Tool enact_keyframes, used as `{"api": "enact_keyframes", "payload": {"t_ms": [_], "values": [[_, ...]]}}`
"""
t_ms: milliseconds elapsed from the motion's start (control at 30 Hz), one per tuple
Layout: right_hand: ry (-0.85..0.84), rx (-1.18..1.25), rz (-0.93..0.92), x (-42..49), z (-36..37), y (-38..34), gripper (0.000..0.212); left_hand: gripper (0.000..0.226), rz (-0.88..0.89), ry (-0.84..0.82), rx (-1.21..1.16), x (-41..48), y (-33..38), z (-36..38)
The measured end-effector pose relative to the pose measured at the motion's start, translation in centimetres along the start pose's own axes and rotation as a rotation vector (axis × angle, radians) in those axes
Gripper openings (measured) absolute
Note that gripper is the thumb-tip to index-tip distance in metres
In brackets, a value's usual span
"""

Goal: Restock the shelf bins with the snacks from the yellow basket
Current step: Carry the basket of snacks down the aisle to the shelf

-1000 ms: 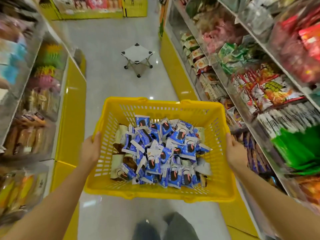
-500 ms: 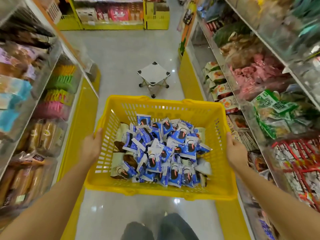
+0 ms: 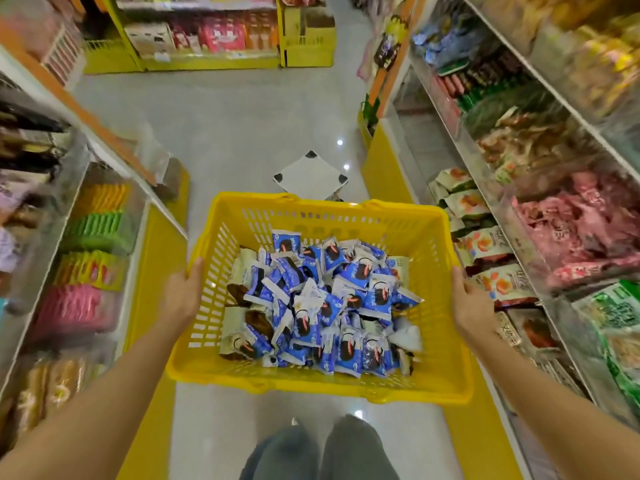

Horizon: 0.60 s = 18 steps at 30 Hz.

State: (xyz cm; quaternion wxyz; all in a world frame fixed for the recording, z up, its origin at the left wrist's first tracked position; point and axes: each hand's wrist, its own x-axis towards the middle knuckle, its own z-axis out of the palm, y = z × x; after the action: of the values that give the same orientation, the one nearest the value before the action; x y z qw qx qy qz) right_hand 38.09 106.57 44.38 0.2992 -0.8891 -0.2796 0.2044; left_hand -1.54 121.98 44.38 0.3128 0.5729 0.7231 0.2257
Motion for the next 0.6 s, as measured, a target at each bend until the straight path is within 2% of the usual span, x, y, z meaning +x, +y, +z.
{"api": "enact_keyframes", "payload": {"t_ms": [100, 233, 600], "values": [[0.006, 0.01, 0.043, 3.9, 1.7, -2.3, 0.066, 0.053, 0.01, -0.039, 0.019, 6.0, 2.5, 1.2], [-0.005, -0.003, 0.098, 10.1, 4.1, -5.4, 0.057, 0.062, 0.007, -0.076, 0.011, 14.3, 5.3, 3.7], [-0.019, 0.019, 0.179, 26.3, 9.7, -14.9, 0.058, 0.054, 0.067, -0.097, 0.111, 34.0, 13.7, 8.8]]}}
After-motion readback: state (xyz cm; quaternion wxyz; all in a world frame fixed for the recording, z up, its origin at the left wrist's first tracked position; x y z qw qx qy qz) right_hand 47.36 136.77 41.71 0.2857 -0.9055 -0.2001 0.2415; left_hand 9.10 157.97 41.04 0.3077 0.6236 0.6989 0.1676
